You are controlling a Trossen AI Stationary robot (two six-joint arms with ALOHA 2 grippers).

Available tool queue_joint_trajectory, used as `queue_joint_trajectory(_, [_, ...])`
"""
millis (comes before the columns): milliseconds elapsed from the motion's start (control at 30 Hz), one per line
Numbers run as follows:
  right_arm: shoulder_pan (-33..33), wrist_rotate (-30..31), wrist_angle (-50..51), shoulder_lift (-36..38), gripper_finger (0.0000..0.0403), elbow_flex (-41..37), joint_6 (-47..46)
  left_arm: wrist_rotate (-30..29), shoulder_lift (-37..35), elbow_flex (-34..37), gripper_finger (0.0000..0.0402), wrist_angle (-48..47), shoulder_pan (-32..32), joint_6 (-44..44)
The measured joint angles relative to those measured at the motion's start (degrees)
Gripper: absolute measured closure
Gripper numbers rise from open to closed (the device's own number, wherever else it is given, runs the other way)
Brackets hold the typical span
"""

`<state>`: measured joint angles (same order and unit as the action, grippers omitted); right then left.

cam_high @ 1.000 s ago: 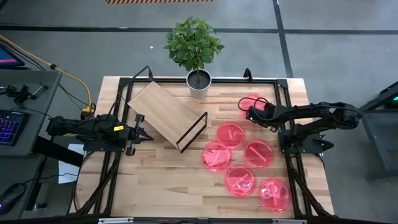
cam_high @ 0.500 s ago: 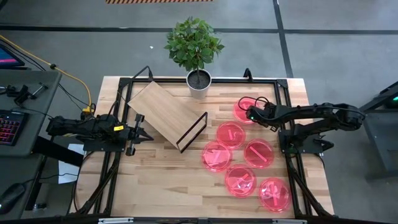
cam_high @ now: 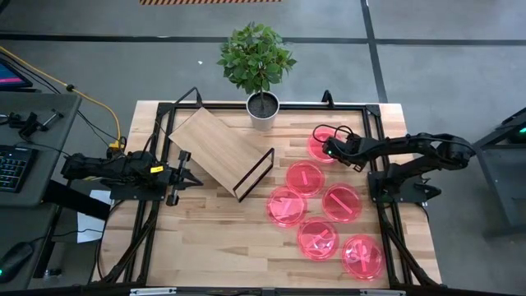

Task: Place and stack plates onto a shelf
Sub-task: Put the pink plate on the shelf

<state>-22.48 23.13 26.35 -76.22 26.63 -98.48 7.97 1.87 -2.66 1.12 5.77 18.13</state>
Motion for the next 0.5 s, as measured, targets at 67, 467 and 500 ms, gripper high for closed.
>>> queue_joint_trajectory(67, [0.02, 0.25, -0.23, -0.86, 0.0259, 0.08, 0.00, -0.01, 0.00, 0.00, 0.0402, 0.01, 0.00, 0.02])
queue_joint_trajectory(467, [-0.07, 2.57, -0.44, 3.17, 0.0392, -0.26, 5.03, -0.02, 0.00, 0.00, 0.0401, 0.00, 0.00, 0.00])
queue_joint_trajectory(500, [-0.04, 2.94, -0.31, 4.08, 0.0393, -0.26, 6.03, 0.00, 0.00, 0.00, 0.0401, 0.00, 0.00, 0.01])
